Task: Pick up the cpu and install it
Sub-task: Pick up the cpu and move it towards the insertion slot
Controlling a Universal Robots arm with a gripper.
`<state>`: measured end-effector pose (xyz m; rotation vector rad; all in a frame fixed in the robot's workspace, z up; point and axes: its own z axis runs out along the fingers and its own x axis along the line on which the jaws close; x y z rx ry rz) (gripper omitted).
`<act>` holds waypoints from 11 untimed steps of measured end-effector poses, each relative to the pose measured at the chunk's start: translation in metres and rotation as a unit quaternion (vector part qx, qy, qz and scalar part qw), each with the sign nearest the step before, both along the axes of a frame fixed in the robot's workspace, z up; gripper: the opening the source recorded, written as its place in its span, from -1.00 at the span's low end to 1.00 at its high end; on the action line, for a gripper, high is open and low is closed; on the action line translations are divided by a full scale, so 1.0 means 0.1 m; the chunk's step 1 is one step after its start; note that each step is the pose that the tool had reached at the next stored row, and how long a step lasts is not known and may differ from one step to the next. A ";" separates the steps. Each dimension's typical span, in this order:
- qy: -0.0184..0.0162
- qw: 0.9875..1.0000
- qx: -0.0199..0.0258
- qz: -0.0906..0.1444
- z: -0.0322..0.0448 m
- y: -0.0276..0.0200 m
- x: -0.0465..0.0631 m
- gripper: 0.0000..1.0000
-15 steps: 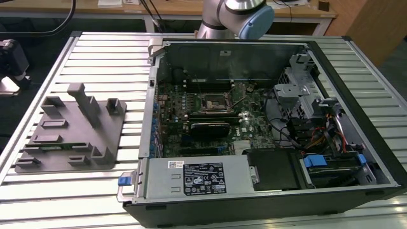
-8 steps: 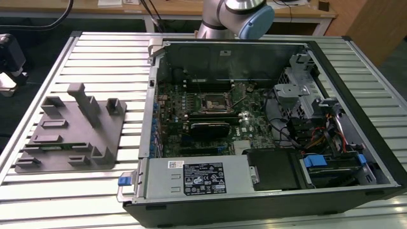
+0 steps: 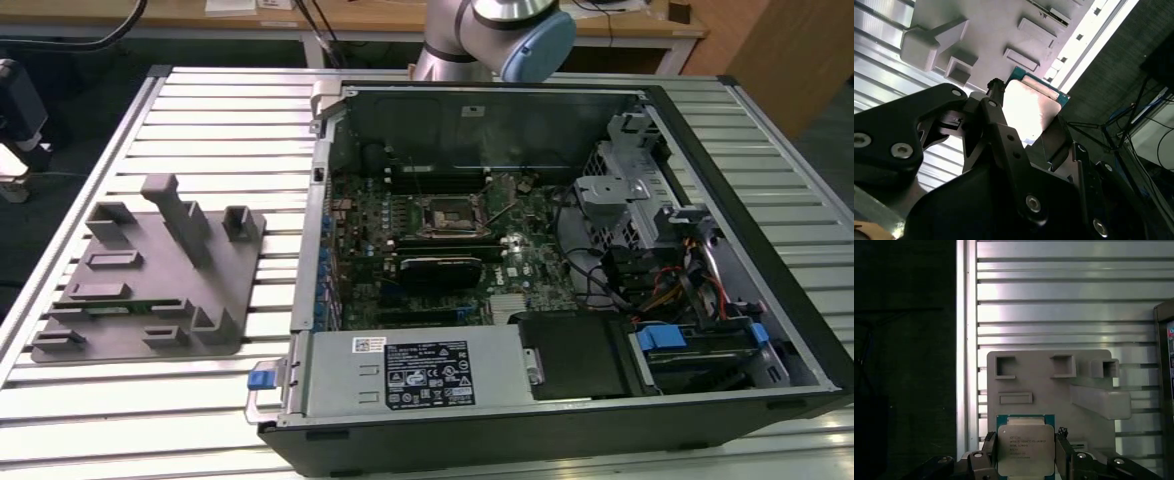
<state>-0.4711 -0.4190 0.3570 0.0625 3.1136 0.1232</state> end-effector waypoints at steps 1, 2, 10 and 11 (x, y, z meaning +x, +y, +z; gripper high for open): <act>0.000 1.000 0.000 0.000 0.012 0.000 0.00 0.09; 0.000 1.000 0.001 0.000 0.021 0.000 0.00 0.09; 0.000 1.000 0.003 0.000 0.118 0.000 0.00 0.09; 0.000 1.000 0.004 0.000 0.127 0.000 0.00 0.09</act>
